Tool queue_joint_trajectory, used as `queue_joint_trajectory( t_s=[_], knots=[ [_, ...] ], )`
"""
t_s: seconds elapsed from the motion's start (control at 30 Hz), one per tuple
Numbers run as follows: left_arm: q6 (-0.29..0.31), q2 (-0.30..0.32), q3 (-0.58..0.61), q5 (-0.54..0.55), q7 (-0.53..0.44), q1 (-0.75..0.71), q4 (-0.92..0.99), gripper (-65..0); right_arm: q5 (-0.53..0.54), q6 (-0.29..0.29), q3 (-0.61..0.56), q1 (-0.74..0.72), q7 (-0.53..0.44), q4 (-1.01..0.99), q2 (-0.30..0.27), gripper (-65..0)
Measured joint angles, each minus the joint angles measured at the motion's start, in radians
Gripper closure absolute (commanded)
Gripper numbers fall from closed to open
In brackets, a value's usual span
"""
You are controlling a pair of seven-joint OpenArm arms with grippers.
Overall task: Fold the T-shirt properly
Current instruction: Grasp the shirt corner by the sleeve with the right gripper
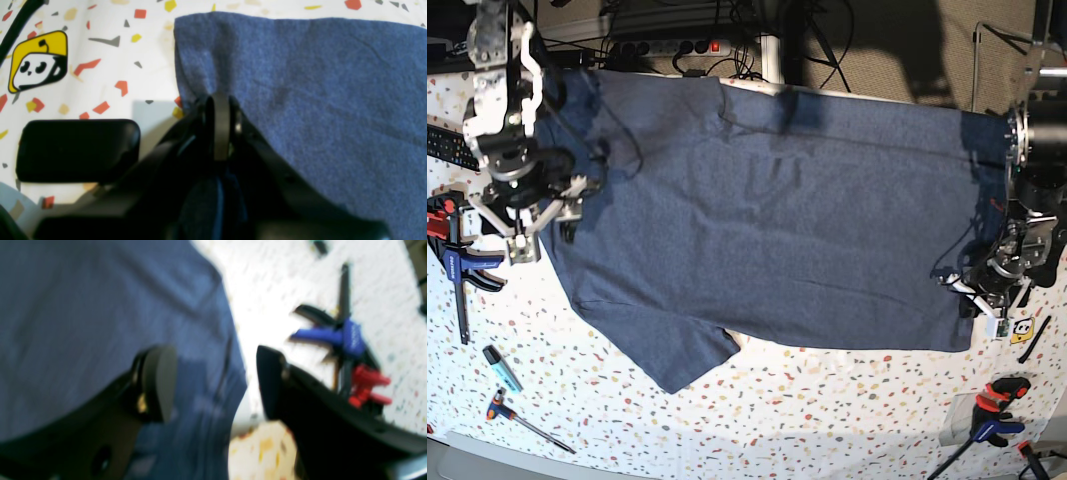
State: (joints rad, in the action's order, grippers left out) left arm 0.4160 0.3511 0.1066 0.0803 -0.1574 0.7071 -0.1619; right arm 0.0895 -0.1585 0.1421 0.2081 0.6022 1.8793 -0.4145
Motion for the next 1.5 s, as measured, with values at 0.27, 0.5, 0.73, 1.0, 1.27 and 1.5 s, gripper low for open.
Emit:
queue_joint_trajectory(
  t_s=[0.27, 0.5, 0.73, 1.0, 1.27, 1.5],
  knots=[
    [0.0, 0.0, 0.0, 0.002, 0.0, 0.0, 0.0, 0.0, 0.138, -0.093, 0.0, -0.275, 0.028, -0.315, 0.002, -38.4],
    [0.0, 0.0, 0.0, 0.003, 0.0, 0.0, -0.001, 0.0, 0.153, -0.145, -0.068, -0.624, 0.108, -0.749, -0.002, -38.4],
    [0.0, 0.0, 0.0, 0.002, 0.002, 0.0, -0.001, 0.0, 0.151, -0.198, -0.174, -0.861, 0.11, -1.109, 0.0, -38.4],
    [0.0, 0.0, 0.0, 0.002, 0.003, -0.001, -0.001, 0.0, 0.085, -0.29, -0.194, -0.936, 0.045, -1.341, 0.002, -38.3],
    [0.0, 0.0, 0.0, 0.002, 0.003, -0.001, -0.001, 0.0, 0.035, -0.315, -0.194, -0.937, 0.038, -1.347, 0.036, -21.4],
    [0.0, 0.0, 0.0, 0.002, 0.0, -0.001, -0.001, 0.0, -0.089, -0.319, -0.194, -0.936, -0.079, -1.347, 0.05, 0.0]
  ],
)
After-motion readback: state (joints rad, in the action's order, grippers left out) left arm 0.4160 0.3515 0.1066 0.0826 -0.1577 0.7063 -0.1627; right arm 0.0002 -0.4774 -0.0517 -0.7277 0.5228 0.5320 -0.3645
